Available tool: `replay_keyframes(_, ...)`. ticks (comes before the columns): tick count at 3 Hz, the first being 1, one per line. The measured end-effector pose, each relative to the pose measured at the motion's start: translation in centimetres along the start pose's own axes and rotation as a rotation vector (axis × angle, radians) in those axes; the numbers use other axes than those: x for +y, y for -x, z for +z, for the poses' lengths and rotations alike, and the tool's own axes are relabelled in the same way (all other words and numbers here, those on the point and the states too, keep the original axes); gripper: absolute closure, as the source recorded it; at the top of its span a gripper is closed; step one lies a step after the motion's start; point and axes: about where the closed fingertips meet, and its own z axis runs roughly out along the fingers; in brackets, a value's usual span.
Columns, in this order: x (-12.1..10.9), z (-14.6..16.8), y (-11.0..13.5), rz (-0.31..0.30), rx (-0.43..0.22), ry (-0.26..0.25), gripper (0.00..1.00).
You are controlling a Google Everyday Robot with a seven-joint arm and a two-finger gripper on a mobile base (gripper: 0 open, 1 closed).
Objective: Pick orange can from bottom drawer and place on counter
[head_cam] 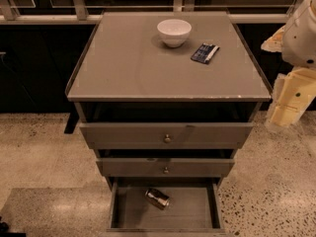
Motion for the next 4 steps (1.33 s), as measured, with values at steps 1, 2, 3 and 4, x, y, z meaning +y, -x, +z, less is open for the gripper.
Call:
replay_keyframes(1, 0.0, 0.0, 0.0, 0.0, 0.0, 0.0, 0.0)
replay_keyframes(2, 0.4, 0.2, -0.1, -0.013, -0.015, -0.041, 0.0)
replay_keyframes(3, 2.4, 1.5, -1.0, -0.04, -0.062, -0.089, 0.0)
replay_keyframes(4, 5.8, 3.8, -3.4, -0.012, -0.068, -0.153, 0.0)
